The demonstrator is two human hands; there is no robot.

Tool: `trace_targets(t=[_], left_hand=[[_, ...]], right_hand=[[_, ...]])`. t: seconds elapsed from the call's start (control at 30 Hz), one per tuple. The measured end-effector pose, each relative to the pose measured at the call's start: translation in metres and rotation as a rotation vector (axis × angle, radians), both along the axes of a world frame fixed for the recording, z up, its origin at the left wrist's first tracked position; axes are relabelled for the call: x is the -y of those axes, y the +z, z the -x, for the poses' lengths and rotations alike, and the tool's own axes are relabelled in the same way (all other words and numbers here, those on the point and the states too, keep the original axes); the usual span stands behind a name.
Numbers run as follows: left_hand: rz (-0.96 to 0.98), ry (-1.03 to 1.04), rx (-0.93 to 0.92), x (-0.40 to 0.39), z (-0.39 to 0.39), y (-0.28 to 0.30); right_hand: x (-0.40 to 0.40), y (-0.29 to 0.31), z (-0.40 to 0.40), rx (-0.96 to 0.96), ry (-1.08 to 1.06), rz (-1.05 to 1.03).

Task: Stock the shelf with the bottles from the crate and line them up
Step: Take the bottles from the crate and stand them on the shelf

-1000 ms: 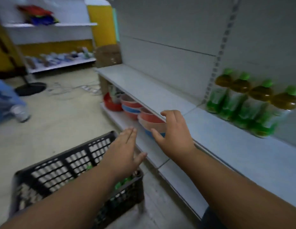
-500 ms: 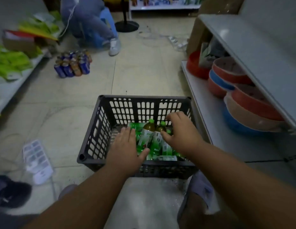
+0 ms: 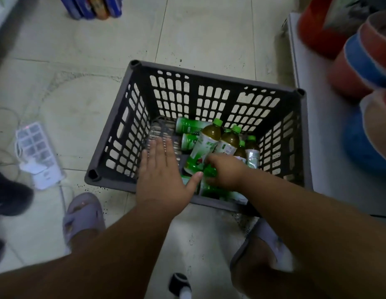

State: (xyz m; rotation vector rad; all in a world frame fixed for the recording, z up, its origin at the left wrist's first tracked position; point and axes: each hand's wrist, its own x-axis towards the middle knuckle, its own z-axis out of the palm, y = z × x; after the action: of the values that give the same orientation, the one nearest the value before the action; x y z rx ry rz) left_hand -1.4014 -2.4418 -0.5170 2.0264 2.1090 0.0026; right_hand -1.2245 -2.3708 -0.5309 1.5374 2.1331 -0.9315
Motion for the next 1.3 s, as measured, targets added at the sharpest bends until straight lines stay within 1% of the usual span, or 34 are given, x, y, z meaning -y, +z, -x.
trace_targets(t=[0.1,0.17,0.23,0.33,0.4,0.43,0.5,0.57,0.63,0.7,0.77,0.87,0.93,1.0,1.07,1.13,1.2,1.23,1.3], left_hand=[[-0.007,-0.015,-0.010,-0.002,-0.001,-0.003],[0.007,-0.016,-0.017,-0.003,0.000,-0.005],[0.006,-0.015,-0.015,-0.003,-0.001,-0.005],[0.002,-0.020,-0.014,-0.004,-0.002,-0.004],[0.019,-0.031,-0.029,-0.003,-0.002,-0.005],[0.021,-0.035,-0.032,-0.003,-0.001,-0.004],[0.014,-0.039,-0.033,-0.003,-0.001,-0.004],[0.018,-0.042,-0.036,-0.002,-0.001,-0.003],[0.027,-0.043,-0.042,-0.002,-0.001,-0.002],[0.028,-0.041,-0.040,-0.002,-0.001,-0.001],[0.035,-0.044,-0.040,-0.003,-0.001,0.000],[0.046,-0.041,-0.035,-0.003,-0.001,0.001],[0.052,-0.037,-0.018,-0.002,0.000,0.002],[0.066,-0.042,0.000,-0.001,0.002,0.003],[0.078,-0.043,0.085,0.000,0.005,0.008],[0.074,-0.014,0.267,-0.002,0.006,0.024],[0.053,0.034,0.478,-0.006,0.000,0.055],[0.034,0.050,0.566,-0.008,-0.005,0.075],[0.003,0.042,0.699,-0.008,-0.017,0.119]], right_hand=[[-0.010,-0.029,0.019,0.147,0.126,0.188],[-0.015,-0.044,0.027,0.176,0.169,0.316],[-0.018,-0.054,0.032,0.176,0.235,0.383],[-0.022,-0.050,0.036,0.227,0.386,0.370],[-0.027,-0.037,0.034,0.222,0.392,0.259],[-0.032,-0.028,0.029,0.198,0.335,0.185],[-0.046,-0.005,0.015,0.085,0.081,0.097],[-0.058,0.022,0.002,-0.041,-0.176,0.078],[-0.063,0.044,-0.009,-0.079,-0.318,0.048],[-0.061,0.053,-0.016,-0.080,-0.411,0.073],[-0.051,0.049,-0.022,-0.116,-0.541,0.211],[-0.032,0.036,-0.034,-0.276,-0.892,0.528],[-0.020,0.032,-0.045,-0.448,-1.098,0.693],[-0.012,0.039,-0.055,-0.671,-1.210,0.775],[-0.005,0.054,-0.061,-0.930,-1.268,0.822],[-0.001,0.075,-0.065,-1.185,-1.251,0.850],[0.003,0.104,-0.065,-1.352,-1.119,0.847],[0.005,0.120,-0.064,-1.392,-1.036,0.823],[0.013,0.155,-0.063,-1.413,-0.878,0.733]])
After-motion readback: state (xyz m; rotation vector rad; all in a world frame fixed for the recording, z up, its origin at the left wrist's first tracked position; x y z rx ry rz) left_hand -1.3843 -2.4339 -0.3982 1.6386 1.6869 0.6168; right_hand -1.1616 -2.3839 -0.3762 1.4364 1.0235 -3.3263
